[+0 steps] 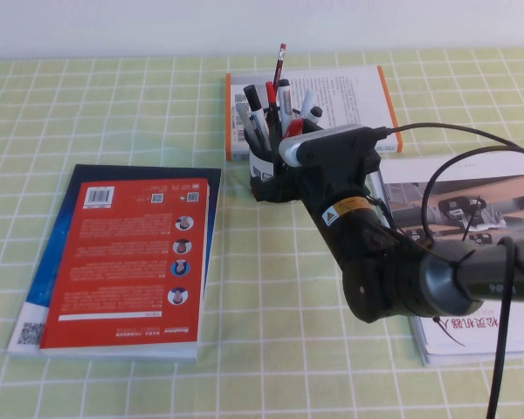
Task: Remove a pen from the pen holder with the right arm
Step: 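Take a marker out of the pen holder and lay it on the table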
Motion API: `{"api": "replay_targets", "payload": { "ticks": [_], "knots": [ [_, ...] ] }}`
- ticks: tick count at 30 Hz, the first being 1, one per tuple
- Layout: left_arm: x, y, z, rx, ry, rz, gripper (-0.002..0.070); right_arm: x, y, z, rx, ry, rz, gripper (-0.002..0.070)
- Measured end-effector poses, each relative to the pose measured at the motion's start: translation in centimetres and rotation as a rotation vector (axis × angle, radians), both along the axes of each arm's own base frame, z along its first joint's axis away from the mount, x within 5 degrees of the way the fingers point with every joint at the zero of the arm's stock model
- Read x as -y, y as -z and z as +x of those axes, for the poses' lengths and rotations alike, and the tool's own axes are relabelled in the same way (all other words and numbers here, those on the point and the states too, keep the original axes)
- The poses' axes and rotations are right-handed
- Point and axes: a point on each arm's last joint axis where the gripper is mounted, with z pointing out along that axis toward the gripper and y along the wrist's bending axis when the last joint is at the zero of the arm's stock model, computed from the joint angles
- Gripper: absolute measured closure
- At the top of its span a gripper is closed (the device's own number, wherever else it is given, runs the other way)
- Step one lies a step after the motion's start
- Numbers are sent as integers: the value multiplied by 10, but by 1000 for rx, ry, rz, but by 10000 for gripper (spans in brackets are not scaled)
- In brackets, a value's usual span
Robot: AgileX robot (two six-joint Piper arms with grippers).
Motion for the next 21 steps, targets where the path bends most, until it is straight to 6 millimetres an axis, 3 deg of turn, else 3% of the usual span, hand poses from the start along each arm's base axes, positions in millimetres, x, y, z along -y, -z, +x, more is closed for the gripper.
{"api": "replay_targets", "payload": {
  "ticks": [9, 21],
  "knots": [
    [0, 0, 0, 0, 0, 0, 680, 3, 6, 4, -21, 13, -7, 353],
    [0, 0, 0, 0, 0, 0, 680, 3, 0, 9, -13, 23, 9, 353]
  ]
}}
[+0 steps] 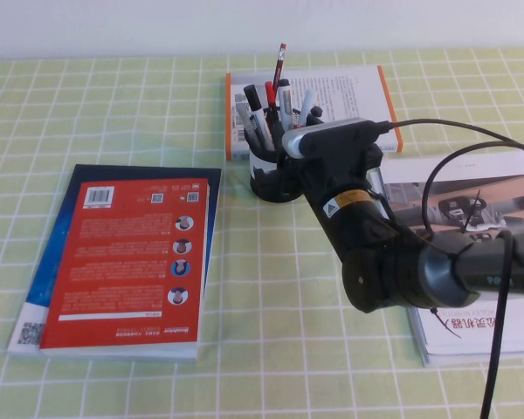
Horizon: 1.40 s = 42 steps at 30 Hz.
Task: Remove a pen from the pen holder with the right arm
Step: 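Take a marker out of the pen holder and lay it on the table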
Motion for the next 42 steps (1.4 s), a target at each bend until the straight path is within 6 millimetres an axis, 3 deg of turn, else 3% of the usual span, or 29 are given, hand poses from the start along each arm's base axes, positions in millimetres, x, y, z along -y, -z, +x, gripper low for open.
{"api": "replay_targets", "payload": {
  "ticks": [16, 30, 42],
  "knots": [
    [0, 0, 0, 0, 0, 0, 680, -8, 10, 6, -36, -20, -22, 355],
    [0, 0, 0, 0, 0, 0, 680, -7, 5, 7, 5, -10, -2, 566],
    [0, 0, 0, 0, 0, 0, 680, -7, 5, 7, 7, -12, 0, 569]
  ]
}}
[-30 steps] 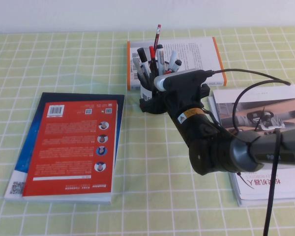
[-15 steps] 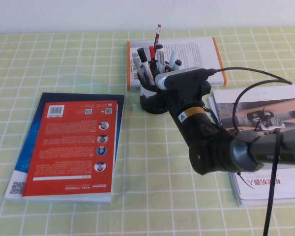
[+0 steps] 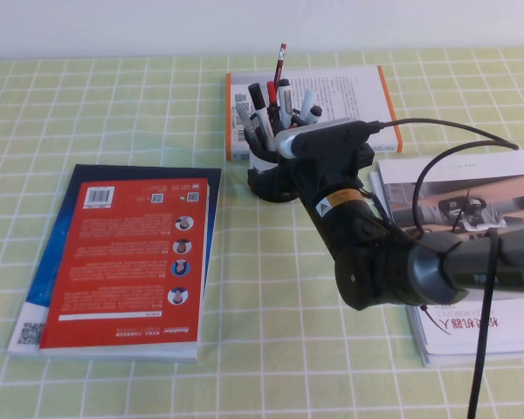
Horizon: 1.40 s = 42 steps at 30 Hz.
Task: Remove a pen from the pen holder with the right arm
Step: 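Take a marker out of the pen holder and lay it on the table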
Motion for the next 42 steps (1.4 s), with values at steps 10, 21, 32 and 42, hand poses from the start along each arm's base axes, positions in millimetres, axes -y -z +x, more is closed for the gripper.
{"api": "replay_targets", "payload": {
  "ticks": [10, 21, 32, 42],
  "knots": [
    [0, 0, 0, 0, 0, 0, 680, 4, -48, -8, 13, -29, -1, 569],
    [0, 0, 0, 0, 0, 0, 680, 25, -127, -39, 51, -80, -37, 569],
    [0, 0, 0, 0, 0, 0, 680, 51, -185, -91, -110, -256, -211, 569],
    [0, 0, 0, 0, 0, 0, 680, 73, -160, -90, -511, -355, -196, 569]
  ]
}}
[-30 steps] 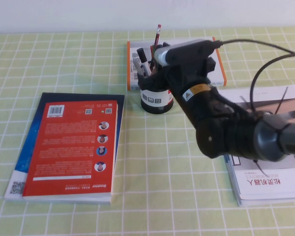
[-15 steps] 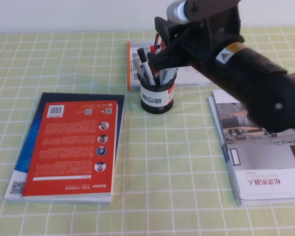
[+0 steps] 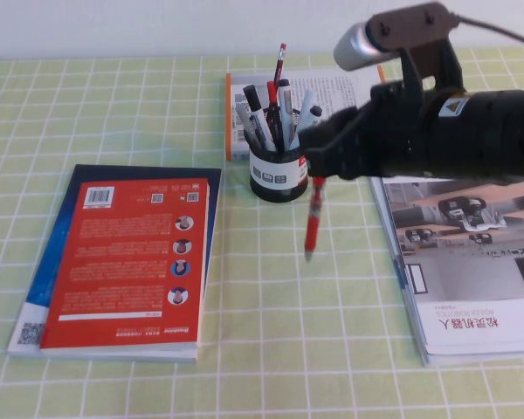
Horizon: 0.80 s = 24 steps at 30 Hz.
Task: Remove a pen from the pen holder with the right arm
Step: 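Take a marker out of the pen holder and lay it on the table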
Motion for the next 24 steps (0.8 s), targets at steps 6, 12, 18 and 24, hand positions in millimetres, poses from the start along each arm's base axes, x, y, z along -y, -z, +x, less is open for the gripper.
{"api": "replay_targets", "payload": {
  "ticks": [6, 12, 18, 24],
  "knots": [
    [0, 0, 0, 0, 0, 0, 680, 6, 30, 19, -247, 41, -78, 569],
    [0, 0, 0, 0, 0, 0, 680, -3, 46, 49, -447, 90, -253, 569],
    [0, 0, 0, 0, 0, 0, 680, -14, 67, 83, -540, 108, -350, 570],
    [0, 0, 0, 0, 0, 0, 680, -10, 87, 115, -589, 151, -373, 570]
  ]
}}
